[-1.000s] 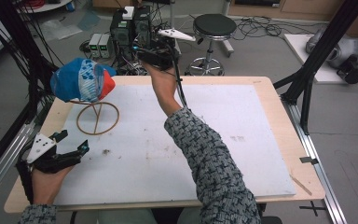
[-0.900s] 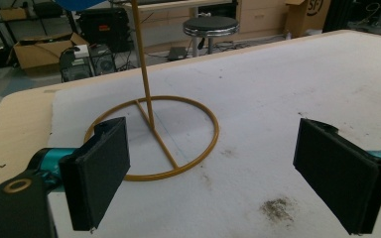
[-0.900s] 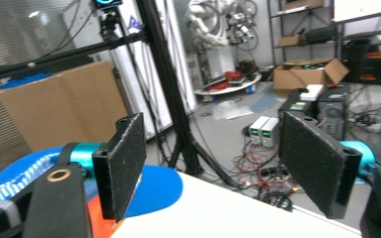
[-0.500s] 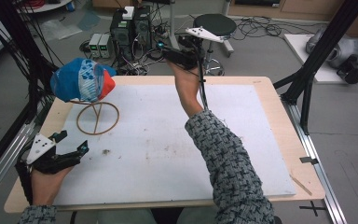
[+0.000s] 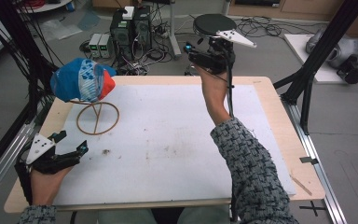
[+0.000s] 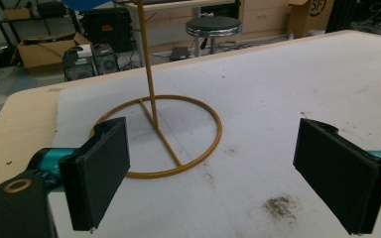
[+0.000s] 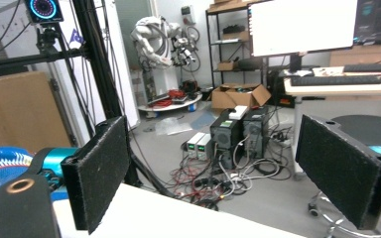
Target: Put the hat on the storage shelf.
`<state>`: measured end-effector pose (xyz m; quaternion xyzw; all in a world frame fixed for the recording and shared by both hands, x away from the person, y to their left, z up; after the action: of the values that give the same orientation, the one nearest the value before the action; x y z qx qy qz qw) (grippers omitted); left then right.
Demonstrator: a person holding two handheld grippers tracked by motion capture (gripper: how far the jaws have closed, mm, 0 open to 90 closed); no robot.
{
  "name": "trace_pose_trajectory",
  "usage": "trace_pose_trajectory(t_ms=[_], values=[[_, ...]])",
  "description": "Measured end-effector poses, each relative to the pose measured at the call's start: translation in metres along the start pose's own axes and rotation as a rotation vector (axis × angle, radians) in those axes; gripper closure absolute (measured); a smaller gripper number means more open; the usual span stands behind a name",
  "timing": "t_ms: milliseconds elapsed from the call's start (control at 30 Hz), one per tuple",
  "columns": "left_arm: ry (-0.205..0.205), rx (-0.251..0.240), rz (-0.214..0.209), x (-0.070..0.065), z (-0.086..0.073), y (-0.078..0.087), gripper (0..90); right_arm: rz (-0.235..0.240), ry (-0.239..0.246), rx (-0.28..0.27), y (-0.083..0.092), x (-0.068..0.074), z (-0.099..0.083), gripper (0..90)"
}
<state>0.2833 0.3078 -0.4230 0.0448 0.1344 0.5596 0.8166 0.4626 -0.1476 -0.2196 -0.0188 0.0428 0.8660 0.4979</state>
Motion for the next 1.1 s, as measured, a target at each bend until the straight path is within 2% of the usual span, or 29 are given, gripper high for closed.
trace_pose_trajectory(t_ms=[200,467,500,767,833,900,933,1100], values=[[-0.001,0.000,0.002,0.001,0.001,0.000,14.6,-0.029,-0.010,-0.008,0.021,-0.013,-0.007,13.1],[-0.002,0.006,0.007,0.002,0.000,0.000,14.6,-0.059,-0.009,0.012,0.051,-0.030,-0.034,12.9],[-0.003,0.008,0.007,0.002,-0.001,-0.001,14.6,-0.059,-0.009,0.012,0.051,-0.030,-0.034,12.9],[-0.006,0.017,0.007,0.001,-0.002,-0.003,14.6,-0.083,0.021,0.031,0.084,-0.036,-0.059,12.9],[-0.004,0.017,0.007,0.000,-0.003,-0.003,14.6,-0.083,0.022,0.033,0.096,-0.036,-0.072,12.9],[-0.009,0.022,0.006,0.000,-0.003,-0.004,14.6,-0.084,0.018,0.035,0.100,-0.036,-0.076,12.8],[-0.009,0.023,0.005,0.000,-0.004,-0.004,14.6,-0.084,0.018,0.042,0.108,-0.036,-0.087,12.8],[-0.005,0.025,0.007,-0.001,-0.005,-0.006,14.6,-0.094,0.036,0.056,0.120,-0.037,-0.104,12.8]])
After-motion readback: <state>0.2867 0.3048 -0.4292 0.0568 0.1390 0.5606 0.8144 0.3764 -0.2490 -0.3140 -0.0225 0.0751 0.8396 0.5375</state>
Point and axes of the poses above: each handheld gripper's, and its own axes: y roughly backward along the jaws, z roughly out of its top, x roughly to its left, the point moved 2 cm from there along -y, roughly forward along the jaws, and after that the axes turned 12 degrees about y, right-handed, at the moved point
